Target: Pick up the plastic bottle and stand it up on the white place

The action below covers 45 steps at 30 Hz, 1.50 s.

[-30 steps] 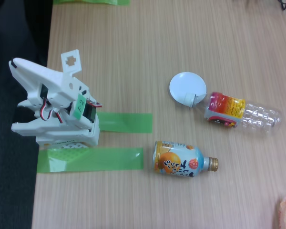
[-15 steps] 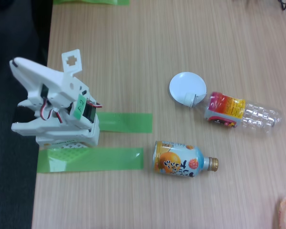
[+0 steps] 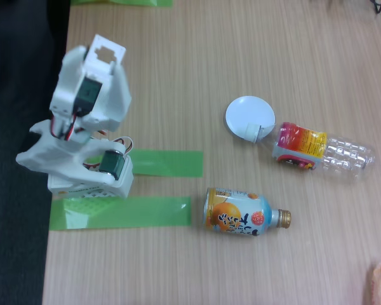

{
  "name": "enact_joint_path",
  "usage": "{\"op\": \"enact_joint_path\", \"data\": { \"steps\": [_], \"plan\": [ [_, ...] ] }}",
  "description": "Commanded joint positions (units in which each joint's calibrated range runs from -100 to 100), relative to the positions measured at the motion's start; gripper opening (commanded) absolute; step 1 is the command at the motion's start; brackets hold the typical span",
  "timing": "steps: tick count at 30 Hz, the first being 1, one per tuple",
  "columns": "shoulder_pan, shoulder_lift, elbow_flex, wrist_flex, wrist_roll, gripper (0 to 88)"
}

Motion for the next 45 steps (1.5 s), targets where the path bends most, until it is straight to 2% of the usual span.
{"op": "enact_joint_path", "data": {
  "steps": [1, 5, 9, 16, 21, 25, 34, 37, 41, 43, 45],
  "plan": [
    [0.24, 1.26, -10.47, 21.23, -0.02, 29.2],
    [0.31, 7.22, -19.53, 27.92, 0.82, 29.9],
    [0.24, 20.75, -30.48, 28.35, 3.70, 29.9],
    [-0.35, 48.46, -50.40, 28.44, 15.35, 30.0],
    [-8.57, 64.09, -59.00, 30.93, 21.02, 30.3],
    [-14.20, 71.48, -64.25, 43.80, 21.75, 30.5],
    [-23.24, 74.25, -61.72, 71.01, 21.75, 30.0],
    [-26.13, 74.50, -59.45, 76.51, 21.81, 30.0],
    [-28.35, 74.76, -55.56, 78.48, 22.07, 30.4],
    [-28.35, 74.76, -53.21, 78.48, 25.17, 30.6],
    [-27.61, 74.84, -50.49, 78.48, 30.41, 30.6]
  ]
}}
